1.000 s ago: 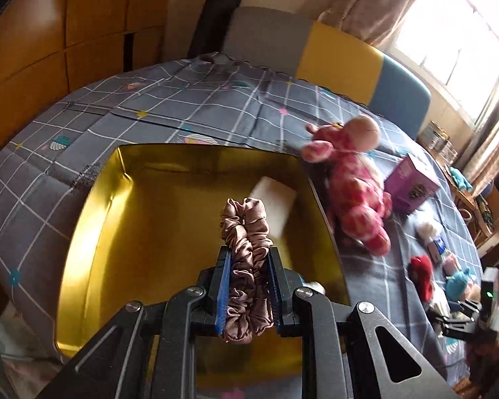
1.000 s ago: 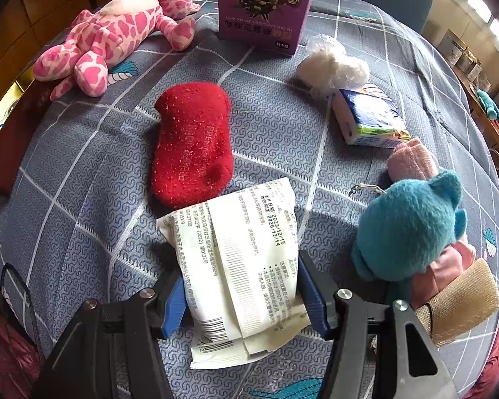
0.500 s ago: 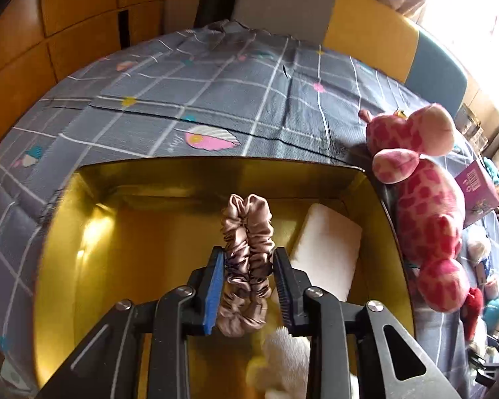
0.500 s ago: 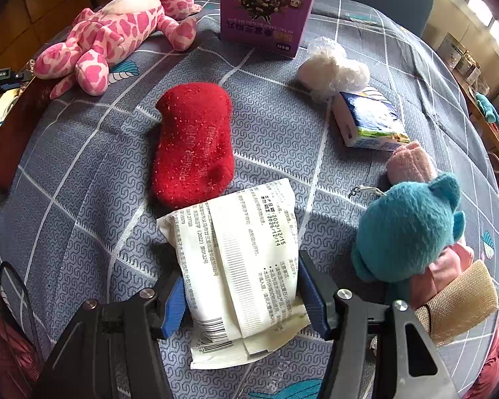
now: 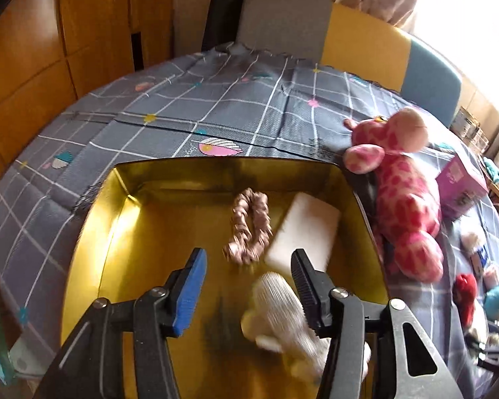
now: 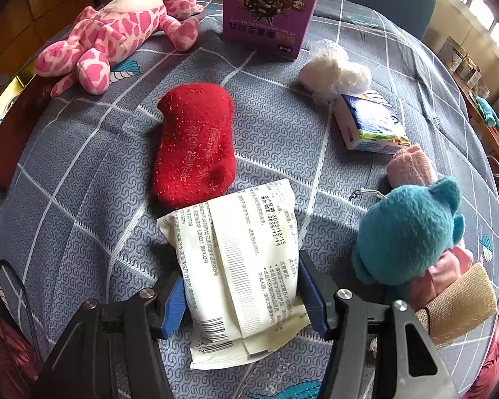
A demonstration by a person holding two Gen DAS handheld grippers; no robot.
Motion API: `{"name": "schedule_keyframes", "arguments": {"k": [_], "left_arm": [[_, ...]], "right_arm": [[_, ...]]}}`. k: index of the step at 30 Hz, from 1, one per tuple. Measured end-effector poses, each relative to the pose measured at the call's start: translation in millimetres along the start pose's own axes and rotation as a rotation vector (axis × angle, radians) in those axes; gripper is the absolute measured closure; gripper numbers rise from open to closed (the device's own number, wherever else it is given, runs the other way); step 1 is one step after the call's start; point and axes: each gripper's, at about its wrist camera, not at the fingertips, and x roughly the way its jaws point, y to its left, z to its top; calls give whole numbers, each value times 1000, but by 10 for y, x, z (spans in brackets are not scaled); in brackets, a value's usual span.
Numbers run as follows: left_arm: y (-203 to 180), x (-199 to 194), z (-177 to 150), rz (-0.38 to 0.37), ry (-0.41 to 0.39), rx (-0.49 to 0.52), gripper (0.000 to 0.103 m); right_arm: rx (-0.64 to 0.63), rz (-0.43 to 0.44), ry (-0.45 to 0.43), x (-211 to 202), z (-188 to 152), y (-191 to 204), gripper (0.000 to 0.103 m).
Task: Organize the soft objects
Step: 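Carry the scrunchie into the gold box and open the left gripper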
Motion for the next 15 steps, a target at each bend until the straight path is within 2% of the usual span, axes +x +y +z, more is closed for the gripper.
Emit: {"name": "schedule_keyframes", "arguments": {"k": [8,15], "left_arm": [[-190,-507,-441,4,-83,27,45],[-282,-770,-676,6,-115,43,38]], "right_arm": [[-6,-9,-5,-8,-14,24,43],[-11,-18,-9,-21,-28,50,43]]}}
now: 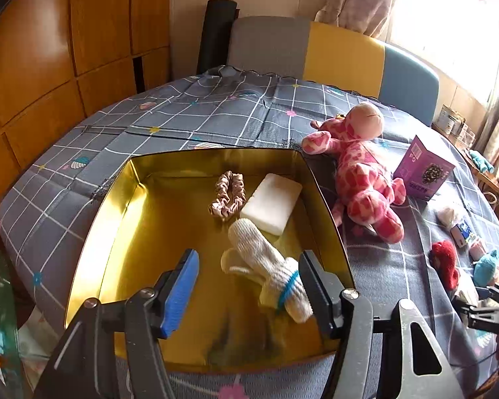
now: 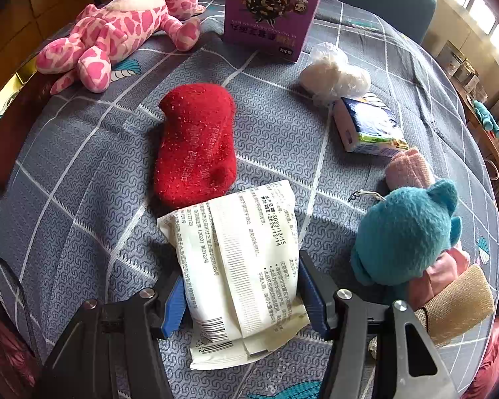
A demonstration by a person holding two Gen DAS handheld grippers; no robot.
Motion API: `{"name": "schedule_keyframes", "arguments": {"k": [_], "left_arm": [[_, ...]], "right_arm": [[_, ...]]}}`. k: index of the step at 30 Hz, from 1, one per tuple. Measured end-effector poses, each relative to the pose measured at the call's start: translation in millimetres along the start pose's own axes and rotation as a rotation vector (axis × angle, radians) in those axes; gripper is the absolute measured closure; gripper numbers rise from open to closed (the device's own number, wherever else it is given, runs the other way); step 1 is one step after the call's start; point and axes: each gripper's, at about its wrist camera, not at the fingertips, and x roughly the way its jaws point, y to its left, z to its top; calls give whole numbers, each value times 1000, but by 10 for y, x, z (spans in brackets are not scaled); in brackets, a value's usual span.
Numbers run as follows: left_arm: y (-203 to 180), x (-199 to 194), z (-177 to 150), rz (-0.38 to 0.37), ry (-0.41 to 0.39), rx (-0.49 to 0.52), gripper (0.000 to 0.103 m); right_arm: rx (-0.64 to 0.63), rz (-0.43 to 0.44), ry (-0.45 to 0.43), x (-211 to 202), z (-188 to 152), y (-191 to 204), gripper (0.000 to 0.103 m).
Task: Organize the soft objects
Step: 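Carry the white packet into the gold box and open the right gripper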
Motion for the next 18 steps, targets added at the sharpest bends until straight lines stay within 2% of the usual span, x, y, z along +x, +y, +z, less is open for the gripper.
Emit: {"name": "schedule_keyframes", "arguments": {"k": [6,10,18], "left_arm": [[18,-93,-121,4,0,-10,36],[44,-165,-168,20,-14,-5,31],[149,-204,-235,37,-22,-23,29]], "right_arm": [[4,-1,1,-12,-5,-5,43],[11,-8,5,-12,9,-4,44],[62,-48,-5,-127,7,5,46]]}}
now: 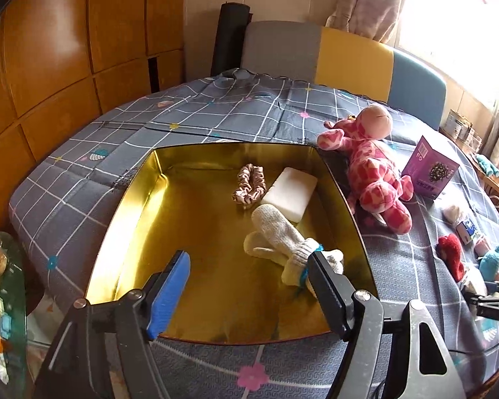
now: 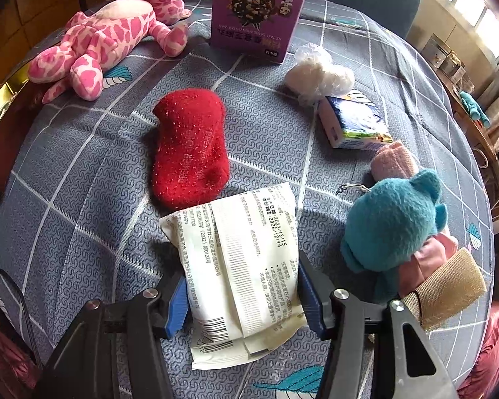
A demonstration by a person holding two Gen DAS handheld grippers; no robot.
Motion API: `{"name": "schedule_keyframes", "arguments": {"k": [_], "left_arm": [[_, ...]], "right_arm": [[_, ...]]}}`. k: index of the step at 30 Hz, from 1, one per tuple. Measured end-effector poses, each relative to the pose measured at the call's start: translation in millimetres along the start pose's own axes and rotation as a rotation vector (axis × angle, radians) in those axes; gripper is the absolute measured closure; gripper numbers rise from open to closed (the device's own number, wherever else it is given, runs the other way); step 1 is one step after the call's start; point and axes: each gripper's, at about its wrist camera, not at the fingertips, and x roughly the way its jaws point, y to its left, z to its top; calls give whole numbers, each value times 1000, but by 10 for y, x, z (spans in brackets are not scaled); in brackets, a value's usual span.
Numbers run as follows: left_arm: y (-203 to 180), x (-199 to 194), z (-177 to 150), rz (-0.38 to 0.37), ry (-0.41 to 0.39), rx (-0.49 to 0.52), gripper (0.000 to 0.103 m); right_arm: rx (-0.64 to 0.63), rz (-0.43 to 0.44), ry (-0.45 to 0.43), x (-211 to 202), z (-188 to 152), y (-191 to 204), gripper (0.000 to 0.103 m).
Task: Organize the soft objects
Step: 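Carry the white packet into the gold box and open the right gripper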
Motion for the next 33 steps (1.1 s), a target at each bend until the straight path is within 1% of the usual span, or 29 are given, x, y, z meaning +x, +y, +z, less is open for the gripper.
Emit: {"name": "schedule_keyframes", "arguments": {"k": [4,7,9,12,15,18,20,24,25,27,30,33], "left_arm": [[68,-2,-38,5,4,-6,26],[123,8,-56,8,8,-20,26],[149,12,-67,9,10,-25,26],[181,28,-77,12,15,-32,26],[223,23,-80,17,11,-39,24],[297,-4,-67,28,3,-56,20],[380,-37,-54,42,-11,-76,20],[621,-115,-39,80,-34,-124,19],[680,-128,-36,88,-37,-137,16],[812,-159,-36,106,-43,-167,14],[1001,-212,-45,147,-60,-217,14],[1108,-239,-61,170,-65,-231,14]], "right_arm": [[53,-30,-56,-192,17,-41,46],[85,-55,-105,-358,49,-47,46],[93,-47,-140,-483,83,-11,46],[70,8,-186,-651,190,182,46],[-1,86,-216,-751,343,549,46],[-92,169,-234,-780,509,1032,46],[-148,229,-241,-798,615,1365,46],[-242,385,-248,-846,816,2025,46],[-268,425,-251,-852,860,2186,46],[-314,477,-246,-826,940,2500,46],[-381,502,-224,-713,1021,2930,46],[-452,453,-193,-515,1042,3253,45]]}}
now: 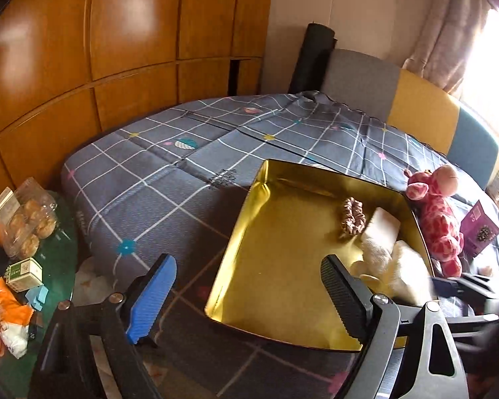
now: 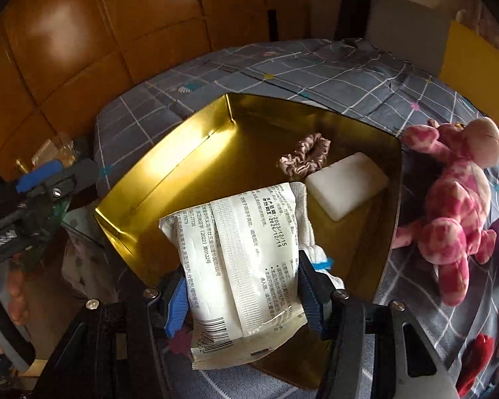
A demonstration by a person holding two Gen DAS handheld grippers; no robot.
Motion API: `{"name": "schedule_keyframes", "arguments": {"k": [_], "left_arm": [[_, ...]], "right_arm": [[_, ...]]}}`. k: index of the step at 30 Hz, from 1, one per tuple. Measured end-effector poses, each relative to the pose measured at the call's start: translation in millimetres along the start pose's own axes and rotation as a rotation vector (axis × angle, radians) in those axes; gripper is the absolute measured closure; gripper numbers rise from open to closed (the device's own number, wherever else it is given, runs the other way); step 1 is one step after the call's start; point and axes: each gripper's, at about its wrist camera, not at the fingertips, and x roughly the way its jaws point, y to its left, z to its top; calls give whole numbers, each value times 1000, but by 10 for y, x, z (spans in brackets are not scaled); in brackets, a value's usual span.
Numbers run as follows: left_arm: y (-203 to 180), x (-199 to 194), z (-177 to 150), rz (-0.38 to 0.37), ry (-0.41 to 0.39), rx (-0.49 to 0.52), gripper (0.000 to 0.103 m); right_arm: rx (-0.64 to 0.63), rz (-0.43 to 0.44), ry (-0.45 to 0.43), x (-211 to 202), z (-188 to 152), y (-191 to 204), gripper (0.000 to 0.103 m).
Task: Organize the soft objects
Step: 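Carry the white packet into the gold box and open the right gripper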
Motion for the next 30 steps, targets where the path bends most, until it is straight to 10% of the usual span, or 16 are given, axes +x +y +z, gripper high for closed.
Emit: {"name": "schedule_keyframes", "arguments": {"k": [13,30], "left_arm": [[-6,17,-52,-10,3,17,14],[-262,-108,-73,-64,-7,76,13]], "right_arm": [[34,-86,92,285,-173,-172,37],[140,-111,-107,-432,-408,-367,37]]}}
